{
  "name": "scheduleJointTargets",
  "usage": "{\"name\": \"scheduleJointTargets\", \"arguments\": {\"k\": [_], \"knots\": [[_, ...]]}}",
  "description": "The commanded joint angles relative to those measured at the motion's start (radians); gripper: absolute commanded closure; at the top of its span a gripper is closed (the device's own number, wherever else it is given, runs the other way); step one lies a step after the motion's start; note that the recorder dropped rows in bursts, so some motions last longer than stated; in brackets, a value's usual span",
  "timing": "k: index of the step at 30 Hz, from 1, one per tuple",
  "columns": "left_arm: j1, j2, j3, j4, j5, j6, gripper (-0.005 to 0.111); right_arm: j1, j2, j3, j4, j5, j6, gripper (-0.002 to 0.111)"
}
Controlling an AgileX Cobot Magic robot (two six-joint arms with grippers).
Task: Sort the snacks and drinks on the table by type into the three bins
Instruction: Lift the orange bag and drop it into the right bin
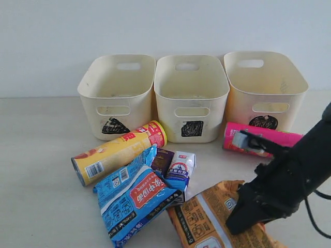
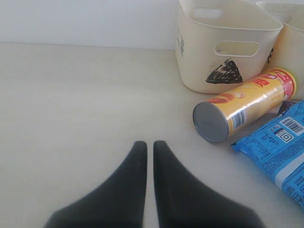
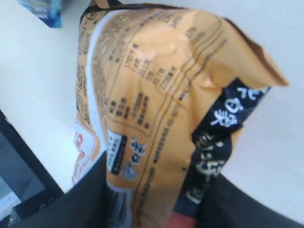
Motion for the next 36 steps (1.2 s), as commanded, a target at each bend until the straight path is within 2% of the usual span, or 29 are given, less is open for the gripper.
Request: {"name": "scheduleJointTargets", "arguments": {"k": [1, 9, 15, 30, 36], "knots": [[0.003, -0.003, 0.003, 0.005, 0.001, -0.008, 0.103, -0.086, -0.081, 0.0, -0.004, 0.099, -0.038, 0.108], [0.003, -0.003, 0.003, 0.005, 0.001, -0.008, 0.103, -0.219, -0.12, -0.051, 0.012, 0.224, -0.052, 0.108], [0.003, -0.003, 0.003, 0.005, 0.001, -0.008, 0.103, -0.283, -0.12, -0.165, 0.03, 0.224, -0.023, 0.108], [0.003, -0.003, 0.003, 0.005, 0.001, -0.008, 0.103, -0.285, -0.066, -0.651, 0.029, 0.223, 0.155, 0.108], [0.003, -0.003, 0.003, 0.005, 0.001, -0.008, 0.103, -0.285, 0.032, -0.825, -0.009, 0.146, 0.201, 0.108]]}}
